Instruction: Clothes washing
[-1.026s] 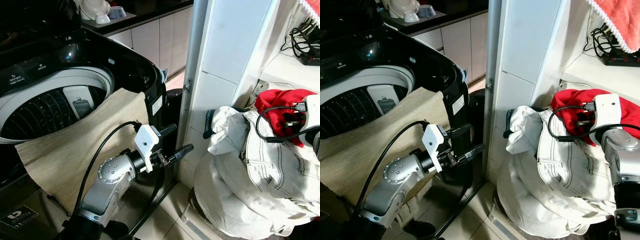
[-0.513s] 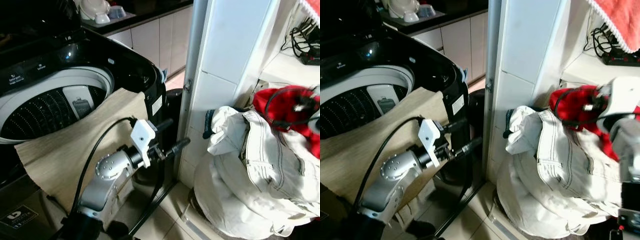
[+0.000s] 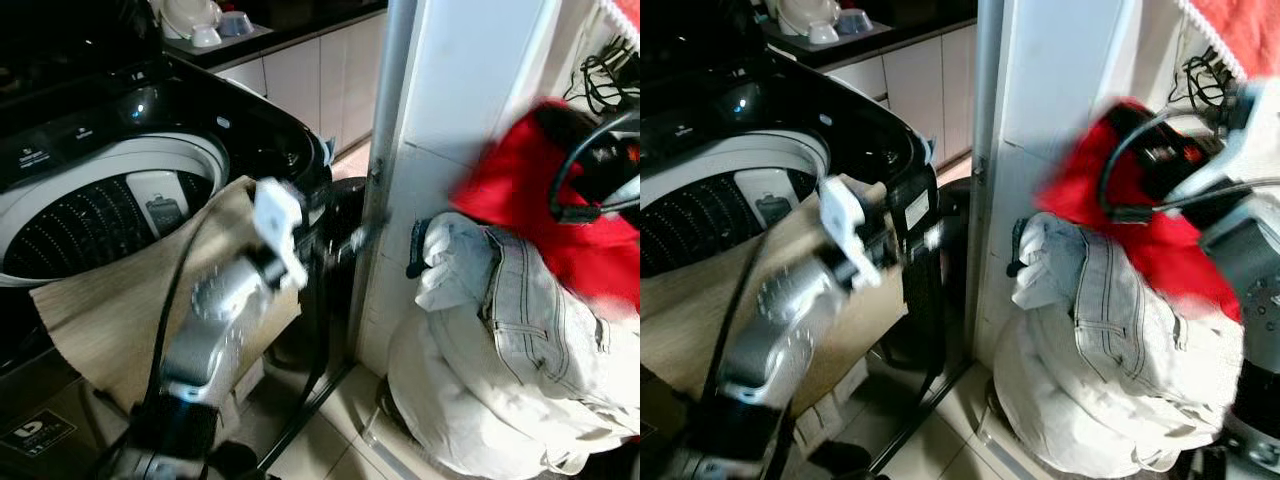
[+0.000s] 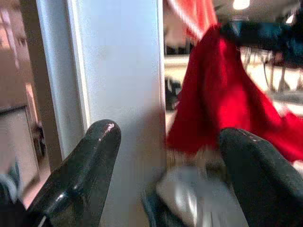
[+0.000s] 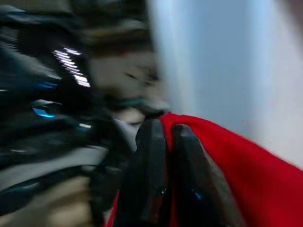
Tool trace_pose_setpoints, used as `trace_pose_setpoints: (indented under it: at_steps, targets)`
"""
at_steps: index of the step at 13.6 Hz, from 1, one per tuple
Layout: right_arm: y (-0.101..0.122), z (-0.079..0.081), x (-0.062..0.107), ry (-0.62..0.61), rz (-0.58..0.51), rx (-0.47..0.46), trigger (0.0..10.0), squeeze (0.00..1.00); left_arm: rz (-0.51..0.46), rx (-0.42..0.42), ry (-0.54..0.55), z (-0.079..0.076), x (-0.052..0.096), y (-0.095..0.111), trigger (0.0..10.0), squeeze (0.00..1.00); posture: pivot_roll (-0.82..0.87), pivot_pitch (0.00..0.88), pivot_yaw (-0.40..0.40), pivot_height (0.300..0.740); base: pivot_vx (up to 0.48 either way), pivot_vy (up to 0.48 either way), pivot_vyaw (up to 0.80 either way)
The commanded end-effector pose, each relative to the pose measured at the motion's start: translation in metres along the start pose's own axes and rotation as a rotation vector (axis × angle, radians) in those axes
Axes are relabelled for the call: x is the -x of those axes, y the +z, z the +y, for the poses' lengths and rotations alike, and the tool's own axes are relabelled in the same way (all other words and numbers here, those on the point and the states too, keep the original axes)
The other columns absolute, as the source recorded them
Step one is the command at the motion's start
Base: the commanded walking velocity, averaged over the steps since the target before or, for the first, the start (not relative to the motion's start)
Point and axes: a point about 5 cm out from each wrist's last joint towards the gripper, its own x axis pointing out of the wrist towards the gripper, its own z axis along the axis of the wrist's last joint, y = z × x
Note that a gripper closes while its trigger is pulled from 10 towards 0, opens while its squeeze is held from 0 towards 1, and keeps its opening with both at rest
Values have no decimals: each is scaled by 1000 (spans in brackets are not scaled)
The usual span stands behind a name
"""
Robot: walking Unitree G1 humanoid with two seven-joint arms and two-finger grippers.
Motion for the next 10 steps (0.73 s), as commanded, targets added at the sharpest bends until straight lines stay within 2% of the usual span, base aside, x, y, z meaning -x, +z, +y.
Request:
trace_pose_setpoints:
  at_steps: [1, 2, 3, 5, 8, 9, 10]
  targets:
    - [2, 14, -2, 93, -20, -35, 0, 0, -57, 25, 19, 5, -4, 15, 10000, 765, -173, 0, 29, 740, 0, 0, 0]
    - [-2, 34, -5, 213, -38, -94, 0, 0, -170, 63, -19, 6, -13, 44, 10000, 1000, -172, 0, 26, 740, 0, 0, 0]
    - [-5, 41, -6, 249, -37, -128, 0, 0, -198, 74, -50, 3, -16, 53, 10000, 1000, -168, 0, 23, 740, 0, 0, 0]
    - [-10, 51, -8, 296, -45, -181, 0, 0, -192, 78, -100, -3, -20, 56, 10000, 1000, -164, 0, 21, 740, 0, 0, 0]
    - [-19, 68, -12, 363, -26, -236, 0, 0, -118, 93, -116, -14, -25, 43, 10000, 1000, -161, 0, 21, 740, 0, 0, 0]
    - [-19, 71, -13, 376, -28, -249, 0, 0, -87, 101, -109, -16, -24, 36, 10000, 0, -164, 0, 24, 740, 0, 0, 0]
    - [-20, 76, -13, 395, -22, -258, 0, 0, -81, 204, -142, -23, -22, 31, 10000, 0, -166, 0, 25, 740, 0, 0, 0]
